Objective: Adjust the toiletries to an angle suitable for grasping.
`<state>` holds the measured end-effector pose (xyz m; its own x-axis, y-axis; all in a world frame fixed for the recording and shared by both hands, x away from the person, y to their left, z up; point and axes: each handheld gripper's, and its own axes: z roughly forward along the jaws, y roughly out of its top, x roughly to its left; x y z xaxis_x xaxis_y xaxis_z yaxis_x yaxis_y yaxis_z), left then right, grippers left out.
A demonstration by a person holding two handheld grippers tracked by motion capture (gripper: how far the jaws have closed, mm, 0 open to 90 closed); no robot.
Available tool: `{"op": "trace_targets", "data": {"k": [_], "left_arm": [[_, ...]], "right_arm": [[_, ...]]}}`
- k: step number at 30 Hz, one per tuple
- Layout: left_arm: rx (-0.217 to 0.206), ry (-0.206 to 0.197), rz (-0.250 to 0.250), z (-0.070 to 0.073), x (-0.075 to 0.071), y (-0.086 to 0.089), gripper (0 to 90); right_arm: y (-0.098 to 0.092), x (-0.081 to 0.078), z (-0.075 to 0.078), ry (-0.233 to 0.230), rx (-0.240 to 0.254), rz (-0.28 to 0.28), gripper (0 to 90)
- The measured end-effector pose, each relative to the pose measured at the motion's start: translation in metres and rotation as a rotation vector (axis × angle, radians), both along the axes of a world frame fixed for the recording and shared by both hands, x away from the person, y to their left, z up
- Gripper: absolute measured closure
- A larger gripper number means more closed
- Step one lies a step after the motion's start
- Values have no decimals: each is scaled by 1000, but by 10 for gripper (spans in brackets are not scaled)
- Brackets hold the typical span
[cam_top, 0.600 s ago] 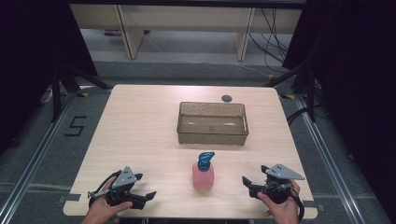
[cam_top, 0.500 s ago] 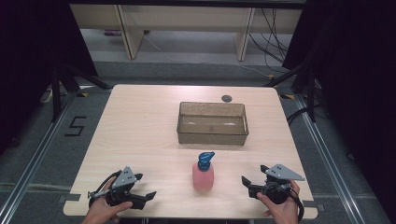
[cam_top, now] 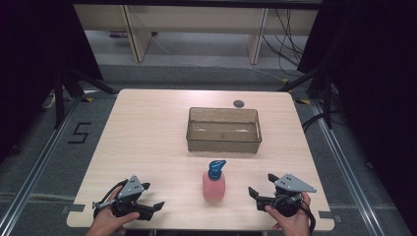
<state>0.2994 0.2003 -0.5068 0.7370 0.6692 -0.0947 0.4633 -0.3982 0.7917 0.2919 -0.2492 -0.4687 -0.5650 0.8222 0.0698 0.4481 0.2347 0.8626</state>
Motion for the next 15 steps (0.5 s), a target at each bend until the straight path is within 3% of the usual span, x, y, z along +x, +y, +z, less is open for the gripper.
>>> {"op": "trace_targets", "data": {"k": [2, 3, 4, 6, 8, 9, 10, 12, 14, 15], "left_arm": [[32, -3, -10, 1, 1, 2, 150], [32, -3, -10, 1, 1, 2, 149], [0, 0, -1, 0, 0, 0, 149], [1, 1, -1, 0, 0, 0, 150], [-1, 1, 0, 0, 0, 0, 150], [-2, 1, 1, 0, 0, 0, 150], [-1, 1, 0, 0, 0, 0, 150], [8, 0, -3, 0, 0, 0, 150], [32, -3, -11, 1, 1, 2, 150], [2, 0, -2, 0, 0, 0, 150]], "right_arm": [[2, -1, 1, -5, 1, 3, 157], [2, -1, 1, -20, -4, 3, 157], [4, -2, 1, -9, 13, 7, 157], [6, -3, 1, 15, 25, 4, 157], [7, -2, 1, -21, 13, 27, 157], [11, -4, 1, 6, 52, 28, 157], [10, -3, 2, -14, 15, 48, 157], [15, -5, 2, -13, 43, 47, 157], [16, -5, 4, -18, 24, 70, 157], [19, -6, 4, -26, 40, 65, 157]]}}
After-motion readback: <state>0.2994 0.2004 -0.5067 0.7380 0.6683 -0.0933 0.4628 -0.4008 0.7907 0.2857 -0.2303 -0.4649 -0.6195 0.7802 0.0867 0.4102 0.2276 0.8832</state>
